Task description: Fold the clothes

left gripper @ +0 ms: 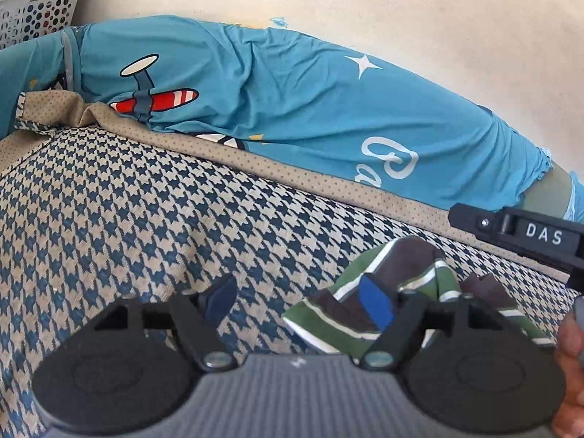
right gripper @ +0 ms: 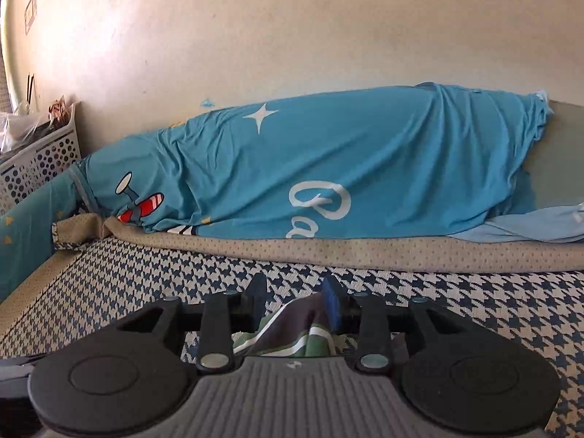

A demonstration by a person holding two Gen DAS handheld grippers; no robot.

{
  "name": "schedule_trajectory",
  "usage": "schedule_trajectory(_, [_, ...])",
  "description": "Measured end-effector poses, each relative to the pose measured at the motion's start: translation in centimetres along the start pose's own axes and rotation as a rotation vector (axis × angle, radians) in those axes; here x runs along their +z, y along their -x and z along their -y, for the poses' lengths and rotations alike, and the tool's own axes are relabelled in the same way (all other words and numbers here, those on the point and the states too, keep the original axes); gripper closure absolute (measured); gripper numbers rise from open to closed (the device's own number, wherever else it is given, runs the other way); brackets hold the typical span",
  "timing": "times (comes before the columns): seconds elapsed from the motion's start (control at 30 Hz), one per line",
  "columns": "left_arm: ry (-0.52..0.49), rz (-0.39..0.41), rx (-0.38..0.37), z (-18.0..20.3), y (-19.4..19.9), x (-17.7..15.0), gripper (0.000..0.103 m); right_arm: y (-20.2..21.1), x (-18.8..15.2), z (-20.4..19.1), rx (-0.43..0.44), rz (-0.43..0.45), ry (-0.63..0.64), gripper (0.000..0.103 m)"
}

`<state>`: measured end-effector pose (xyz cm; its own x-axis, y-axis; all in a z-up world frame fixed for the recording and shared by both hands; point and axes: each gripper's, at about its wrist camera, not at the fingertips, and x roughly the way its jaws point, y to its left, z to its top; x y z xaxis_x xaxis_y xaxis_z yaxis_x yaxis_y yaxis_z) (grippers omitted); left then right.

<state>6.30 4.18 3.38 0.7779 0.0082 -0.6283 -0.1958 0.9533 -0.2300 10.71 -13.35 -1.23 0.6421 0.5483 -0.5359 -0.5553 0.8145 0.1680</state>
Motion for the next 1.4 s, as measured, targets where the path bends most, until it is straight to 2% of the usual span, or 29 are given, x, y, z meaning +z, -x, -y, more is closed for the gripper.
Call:
schedule_trajectory(0.03, [-0.010, 0.000, -0.014, 0.2, 0.0, -0.1, 0.025, 0.2, 0.0, 0.5, -0.012, -0.002, -0.005, 0.065])
schedule_trajectory(0.17, [-0.031, -0.016, -0.070, 1.2, -0.1, -0.6, 0.013, 0.8, 0.0, 2.3, -0.059, -0.011, -0.025, 0.065])
schedule_trajectory(0.23, [-0.040, -0.024, -0.098, 1.7, -0.2, -0.9, 0.012, 1.1, 0.0, 3.3, -0.082, -0.015, -0.035, 0.064])
schedule_trajectory(0.33, [-0.096, -0.019, -0.114, 2.9, -0.1, -1.4, 0.006, 1.6, 0.0, 4.7, -0.117, -0.022, -0.050, 0.063])
schedule_trajectory(0.5, [-0.155, -0.032, -0.167, 4.3, -0.1, -2.0, 0.003, 1.1, -1.0, 6.3, -0.175, -0.079, -0.044, 0.055])
schedule_trajectory(0.63, [-0.171, -0.051, -0.169, 4.6, -0.4, -2.2, 0.002, 0.2, -2.1, 6.6, -0.191, -0.109, 0.009, 0.047])
schedule_trajectory(0.87, [-0.142, -0.099, -0.156, 4.0, -1.5, -2.5, 0.000, -1.7, -3.8, 6.3, -0.187, -0.159, 0.052, 0.045])
schedule_trajectory(0.97, [-0.134, -0.123, -0.136, 3.7, -2.0, -2.8, 0.000, -2.3, -4.5, 6.2, -0.174, -0.173, 0.057, 0.058])
schedule_trajectory(1.03, [-0.123, -0.139, -0.124, 3.5, -2.4, -3.0, 0.000, -2.0, -4.7, 5.9, -0.151, -0.169, 0.068, 0.077])
schedule_trajectory(1.1, [-0.116, -0.152, -0.117, 3.3, -2.7, -3.1, 0.000, -1.9, -4.9, 5.7, -0.138, -0.164, 0.058, 0.085])
schedule_trajectory(1.23, [-0.112, -0.167, -0.098, 3.1, -3.0, -3.2, 0.000, -1.4, -4.6, 5.8, -0.173, -0.121, 0.043, 0.091])
schedule_trajectory(1.4, [-0.101, -0.158, -0.099, 3.0, -2.9, -3.0, 0.000, 0.9, -2.9, 7.1, -0.282, 0.030, 0.002, 0.092])
